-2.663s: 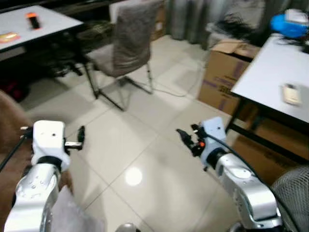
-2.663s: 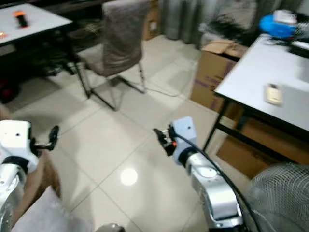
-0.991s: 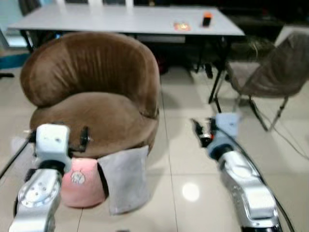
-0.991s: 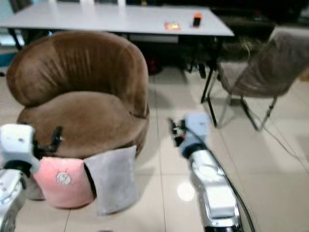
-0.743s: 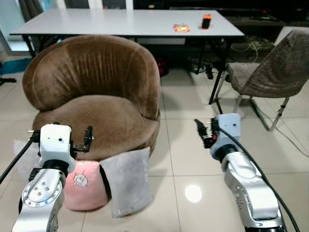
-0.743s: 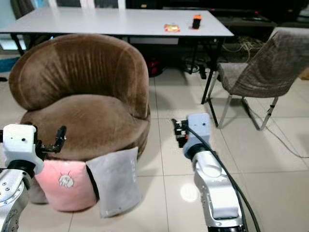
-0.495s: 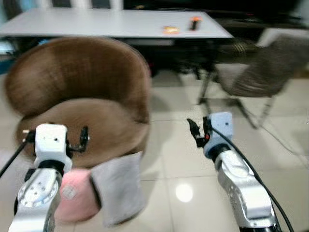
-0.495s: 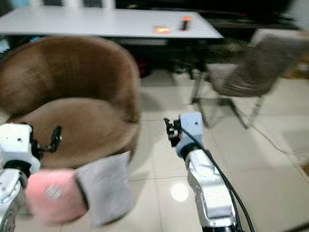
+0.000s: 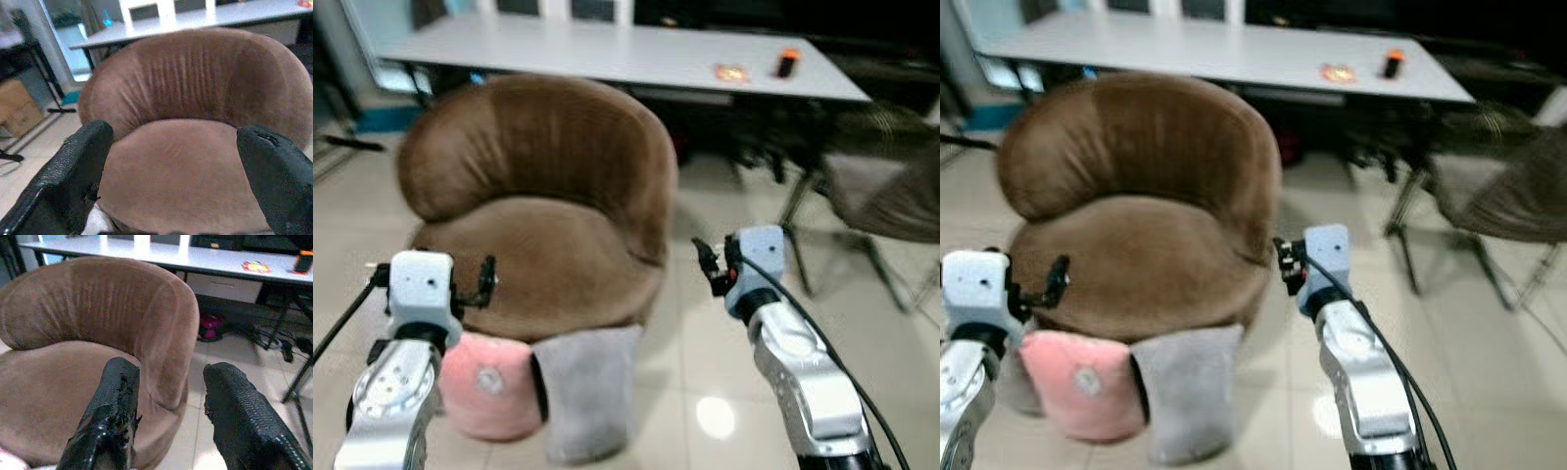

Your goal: Move the pillow to the sofa from floor

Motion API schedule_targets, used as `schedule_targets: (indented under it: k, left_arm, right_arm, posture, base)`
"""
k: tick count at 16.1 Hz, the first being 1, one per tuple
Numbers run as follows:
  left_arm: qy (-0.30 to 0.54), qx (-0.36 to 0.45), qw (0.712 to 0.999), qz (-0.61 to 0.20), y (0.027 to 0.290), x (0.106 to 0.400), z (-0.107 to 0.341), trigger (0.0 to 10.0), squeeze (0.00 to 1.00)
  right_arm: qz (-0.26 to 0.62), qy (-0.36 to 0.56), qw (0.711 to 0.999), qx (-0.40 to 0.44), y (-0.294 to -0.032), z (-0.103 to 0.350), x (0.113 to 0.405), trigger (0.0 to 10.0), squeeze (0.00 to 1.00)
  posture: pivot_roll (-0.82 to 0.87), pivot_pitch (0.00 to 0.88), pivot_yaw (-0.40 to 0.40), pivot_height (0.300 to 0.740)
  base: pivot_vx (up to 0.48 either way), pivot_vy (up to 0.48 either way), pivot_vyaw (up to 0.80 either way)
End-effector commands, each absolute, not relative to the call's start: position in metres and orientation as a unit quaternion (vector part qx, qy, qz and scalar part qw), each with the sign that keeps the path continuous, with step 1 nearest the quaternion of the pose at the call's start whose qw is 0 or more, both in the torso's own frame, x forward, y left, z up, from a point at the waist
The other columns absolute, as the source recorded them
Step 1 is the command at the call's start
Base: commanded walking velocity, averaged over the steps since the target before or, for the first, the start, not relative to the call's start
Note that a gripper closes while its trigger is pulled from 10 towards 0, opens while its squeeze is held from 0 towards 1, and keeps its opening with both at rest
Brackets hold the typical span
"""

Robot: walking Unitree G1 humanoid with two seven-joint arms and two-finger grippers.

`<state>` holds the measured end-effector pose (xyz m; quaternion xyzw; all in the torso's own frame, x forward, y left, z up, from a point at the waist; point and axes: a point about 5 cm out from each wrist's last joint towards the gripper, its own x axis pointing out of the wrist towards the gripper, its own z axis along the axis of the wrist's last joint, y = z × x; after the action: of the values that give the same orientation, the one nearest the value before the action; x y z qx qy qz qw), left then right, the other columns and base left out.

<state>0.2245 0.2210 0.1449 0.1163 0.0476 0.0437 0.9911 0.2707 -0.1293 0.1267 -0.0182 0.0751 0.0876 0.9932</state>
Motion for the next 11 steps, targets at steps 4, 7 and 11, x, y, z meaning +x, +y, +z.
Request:
schedule_targets:
  k: [4,7,11]
  left_arm:
    - [0.041,0.121,0.990,0.056,0.2214,0.2231,0.1462,10.0,0.00]
    - [0.033,0.116,0.991,0.058,0.2220,0.2227,0.1484,10.0,0.00]
    - [0.031,0.125,0.990,0.060,0.2230,0.2232,0.1487,10.0,0.00]
  right_arm:
    - [0.079,0.079,0.993,-0.024,-0.1349,0.1252,0.2735,10.0,0.00]
    - [0.081,0.075,0.994,-0.019,-0.1333,0.1260,0.2756,10.0,0.00]
    - [0.079,0.062,0.995,-0.013,-0.1384,0.1323,0.2795,10.0,0.00]
  posture:
    - [-0.05,0.000,-0.026,0.740]
    - [-0.05,0.000,-0.028,0.740]
    - [-0.05,0.000,-0.028,0.740]
  base:
    - [0.062,0.000,0.80]
    - [0.000,0.000,0.72]
    - [0.000,-0.321,0.00]
